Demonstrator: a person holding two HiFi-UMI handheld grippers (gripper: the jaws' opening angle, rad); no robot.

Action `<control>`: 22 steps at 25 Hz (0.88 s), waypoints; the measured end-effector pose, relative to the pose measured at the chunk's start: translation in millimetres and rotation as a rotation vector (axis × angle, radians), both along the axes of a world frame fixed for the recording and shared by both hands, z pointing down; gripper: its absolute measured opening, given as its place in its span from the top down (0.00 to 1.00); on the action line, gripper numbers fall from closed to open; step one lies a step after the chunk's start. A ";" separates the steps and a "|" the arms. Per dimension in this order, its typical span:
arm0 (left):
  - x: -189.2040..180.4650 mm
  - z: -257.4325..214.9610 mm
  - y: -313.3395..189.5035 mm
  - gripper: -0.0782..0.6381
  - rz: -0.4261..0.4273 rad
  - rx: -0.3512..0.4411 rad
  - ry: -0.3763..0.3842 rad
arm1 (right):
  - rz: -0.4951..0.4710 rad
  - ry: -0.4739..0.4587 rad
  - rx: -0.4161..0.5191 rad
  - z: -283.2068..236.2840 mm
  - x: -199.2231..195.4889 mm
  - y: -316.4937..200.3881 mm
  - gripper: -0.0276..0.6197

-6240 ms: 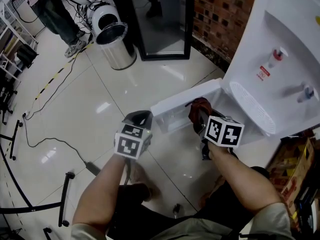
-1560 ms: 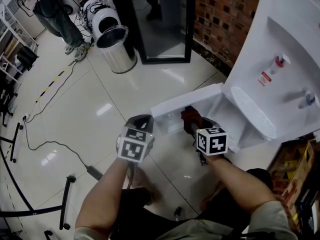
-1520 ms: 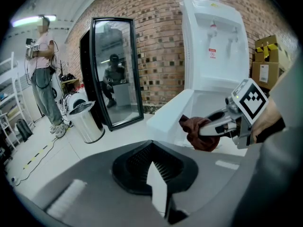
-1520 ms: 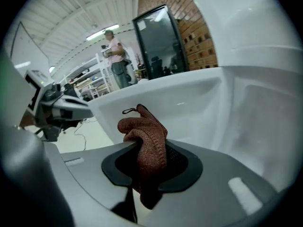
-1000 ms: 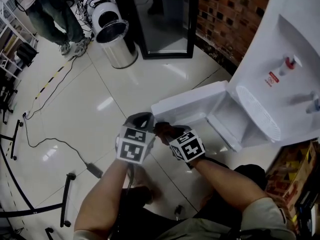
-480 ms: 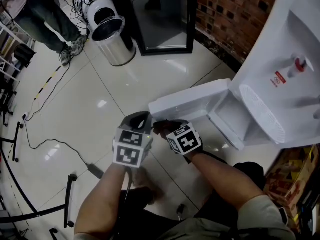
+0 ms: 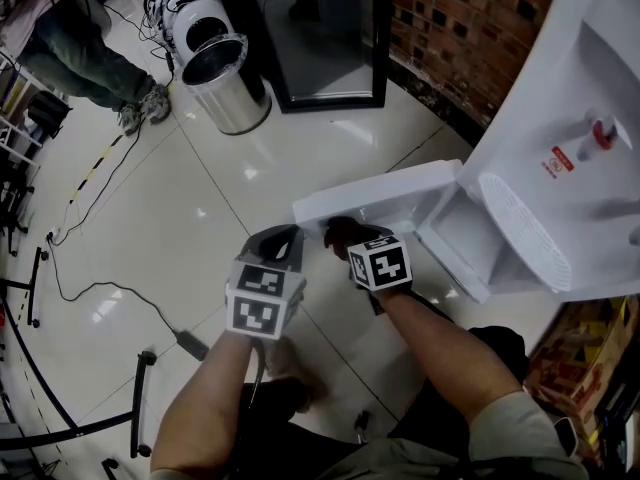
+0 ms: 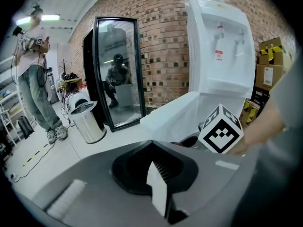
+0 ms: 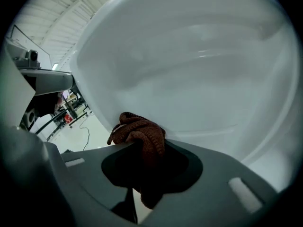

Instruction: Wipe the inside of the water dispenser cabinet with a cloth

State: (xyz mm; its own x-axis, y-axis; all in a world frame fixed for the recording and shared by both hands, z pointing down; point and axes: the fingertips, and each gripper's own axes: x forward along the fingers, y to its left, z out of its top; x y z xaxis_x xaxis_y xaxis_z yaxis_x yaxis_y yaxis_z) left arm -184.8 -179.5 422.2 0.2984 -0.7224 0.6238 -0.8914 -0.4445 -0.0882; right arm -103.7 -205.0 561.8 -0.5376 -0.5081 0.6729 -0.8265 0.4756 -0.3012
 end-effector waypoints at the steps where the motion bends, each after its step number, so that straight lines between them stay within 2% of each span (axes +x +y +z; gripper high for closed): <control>1: -0.2 0.0 -0.5 0.89 -0.004 0.000 0.002 | 0.018 -0.014 -0.008 0.4 0.6 -2.6 0.78; 7: -1.1 0.4 -2.1 0.89 -0.011 0.001 0.011 | 0.107 -0.061 -0.058 11.1 10.4 -10.2 0.78; 15: -2.5 0.6 -4.7 0.89 -0.019 -0.002 0.008 | 0.330 -0.063 -0.056 9.5 75.6 -26.2 0.78; 22: -1.4 1.1 -5.5 0.89 -0.021 0.002 0.007 | 0.467 -0.071 -0.042 3.0 123.2 -34.2 0.78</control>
